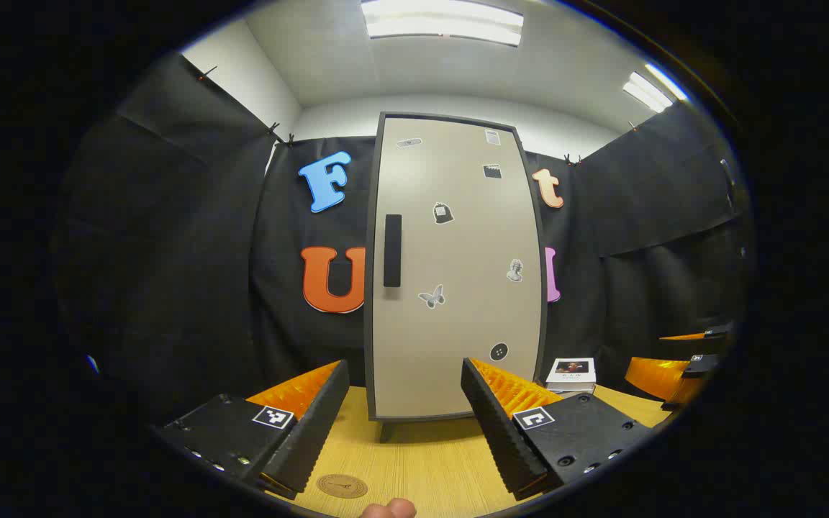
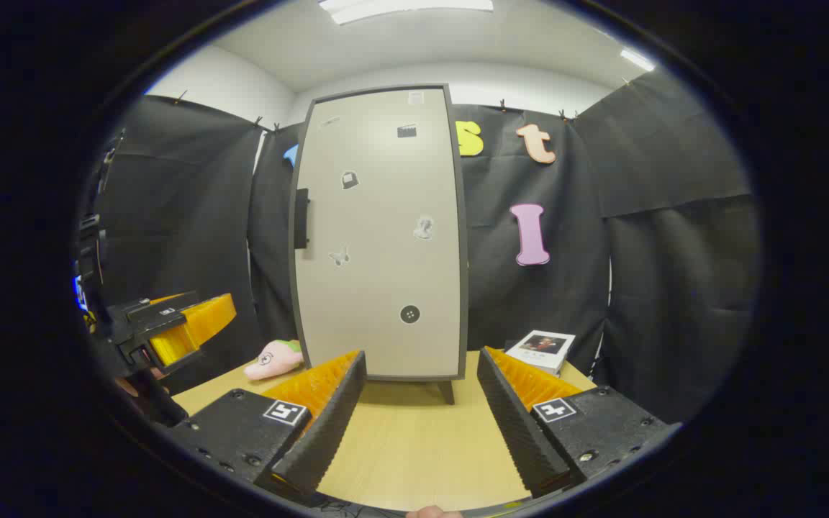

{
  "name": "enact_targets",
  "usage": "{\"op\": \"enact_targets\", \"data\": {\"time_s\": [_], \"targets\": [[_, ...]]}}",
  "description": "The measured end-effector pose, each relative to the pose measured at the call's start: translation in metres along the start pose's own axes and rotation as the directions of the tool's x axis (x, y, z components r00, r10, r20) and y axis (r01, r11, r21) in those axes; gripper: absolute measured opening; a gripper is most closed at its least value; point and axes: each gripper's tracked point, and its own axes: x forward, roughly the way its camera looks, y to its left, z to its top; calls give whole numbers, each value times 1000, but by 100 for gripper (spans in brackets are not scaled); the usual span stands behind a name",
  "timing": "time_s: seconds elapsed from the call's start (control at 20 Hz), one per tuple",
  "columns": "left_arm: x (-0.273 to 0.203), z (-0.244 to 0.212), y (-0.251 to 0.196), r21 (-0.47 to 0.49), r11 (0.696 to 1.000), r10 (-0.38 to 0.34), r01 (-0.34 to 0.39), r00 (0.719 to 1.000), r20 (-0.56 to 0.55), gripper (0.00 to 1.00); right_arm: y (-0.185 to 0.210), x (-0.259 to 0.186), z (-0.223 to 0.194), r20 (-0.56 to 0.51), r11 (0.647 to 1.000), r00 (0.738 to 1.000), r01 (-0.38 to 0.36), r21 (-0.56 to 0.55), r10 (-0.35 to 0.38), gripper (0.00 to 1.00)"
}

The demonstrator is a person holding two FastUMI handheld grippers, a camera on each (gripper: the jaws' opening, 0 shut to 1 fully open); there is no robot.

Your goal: Open the cabinet door with the right hand, grasp the bottle in the cabinet with the left hand and place it on the coaster, then close the cabinet door with the right hand.

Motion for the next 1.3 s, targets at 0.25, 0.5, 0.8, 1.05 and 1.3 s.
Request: {"op": "enact_targets", "data": {"time_s": [0.25, 0.5, 0.8, 1.05, 1.3], "targets": [[0, -2, -1, -6, 1000, -5, 5, 1000, -4, 95, 0, 0, 2, 0, 1000, 1000, 6, -3, -6, 99], [4, -3, 0, -9, 1000, -9, 9, 1000, -9, 95, 2, 0, 4, 1, 1000, 1000, 10, -6, -10, 99], [6, -3, -3, -12, 1000, -12, 12, 1000, -8, 95, -3, 3, 4, 17, 1000, 1000, 11, 0, -11, 99], [7, -2, -7, -5, 1000, -14, 14, 1000, -7, 95, -7, 5, 4, 24, 1000, 1000, 11, 1, -11, 95], [7, -2, -6, -7, 1000, -7, 7, 1000, -5, 95, -7, 8, 3, 19, 1000, 1000, 6, -1, -6, 99]]}}
